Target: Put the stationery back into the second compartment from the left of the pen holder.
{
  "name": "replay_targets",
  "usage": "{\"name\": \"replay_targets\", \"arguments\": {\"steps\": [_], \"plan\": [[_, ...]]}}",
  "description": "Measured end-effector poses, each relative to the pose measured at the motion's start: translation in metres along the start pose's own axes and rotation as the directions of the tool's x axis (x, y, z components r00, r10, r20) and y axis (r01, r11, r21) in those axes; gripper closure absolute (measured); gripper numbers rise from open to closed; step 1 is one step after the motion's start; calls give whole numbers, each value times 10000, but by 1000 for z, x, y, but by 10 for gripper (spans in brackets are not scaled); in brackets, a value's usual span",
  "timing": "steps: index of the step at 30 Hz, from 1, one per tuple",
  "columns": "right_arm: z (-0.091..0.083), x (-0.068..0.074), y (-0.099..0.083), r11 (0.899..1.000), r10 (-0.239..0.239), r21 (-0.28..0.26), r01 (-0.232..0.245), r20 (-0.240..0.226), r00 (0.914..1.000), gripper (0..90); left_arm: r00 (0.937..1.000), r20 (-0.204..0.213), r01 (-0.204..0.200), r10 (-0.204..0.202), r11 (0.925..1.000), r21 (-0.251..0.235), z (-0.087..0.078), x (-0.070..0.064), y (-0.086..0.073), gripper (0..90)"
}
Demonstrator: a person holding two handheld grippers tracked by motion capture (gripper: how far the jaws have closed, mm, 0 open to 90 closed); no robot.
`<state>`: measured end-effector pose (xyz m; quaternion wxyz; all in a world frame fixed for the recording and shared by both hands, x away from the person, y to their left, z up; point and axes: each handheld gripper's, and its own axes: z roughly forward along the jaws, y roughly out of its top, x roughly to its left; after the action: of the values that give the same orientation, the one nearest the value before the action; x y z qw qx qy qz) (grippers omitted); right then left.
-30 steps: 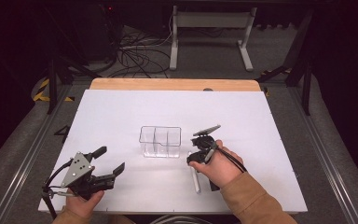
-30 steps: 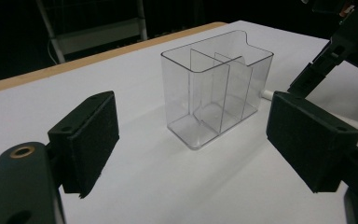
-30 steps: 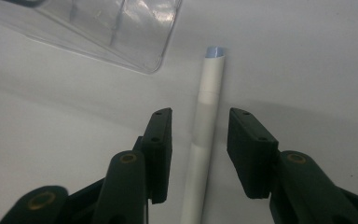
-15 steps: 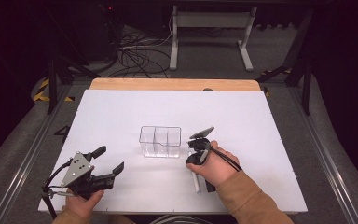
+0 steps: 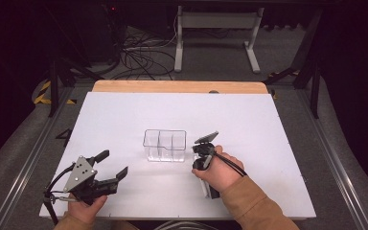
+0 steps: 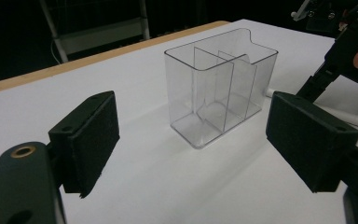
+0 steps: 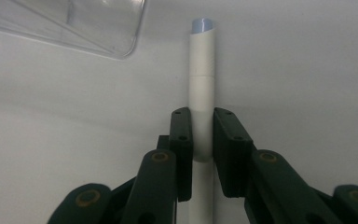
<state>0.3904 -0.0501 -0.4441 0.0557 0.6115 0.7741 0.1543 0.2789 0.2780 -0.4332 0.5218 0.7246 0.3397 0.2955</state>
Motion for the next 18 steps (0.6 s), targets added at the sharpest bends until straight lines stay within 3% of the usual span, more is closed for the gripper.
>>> {"name": "replay_targets", "arguments": {"steps": [8, 14, 18], "plan": [[-1, 0, 0, 9999, -80, -89, 81, 44, 10000, 788, 10000, -14, 81, -81, 10000, -49, 0, 0, 0, 180], [-13, -3, -2, 9977, -194, -658, 171, -346, 9992, 788, 10000, -29, 49, -49, 10000, -65, 0, 0, 0, 181], [-23, -6, -4, 9886, -668, -1380, 604, -424, 9969, 789, 10000, 1, -8, 8, 10000, 6, 0, 0, 0, 181]]}}
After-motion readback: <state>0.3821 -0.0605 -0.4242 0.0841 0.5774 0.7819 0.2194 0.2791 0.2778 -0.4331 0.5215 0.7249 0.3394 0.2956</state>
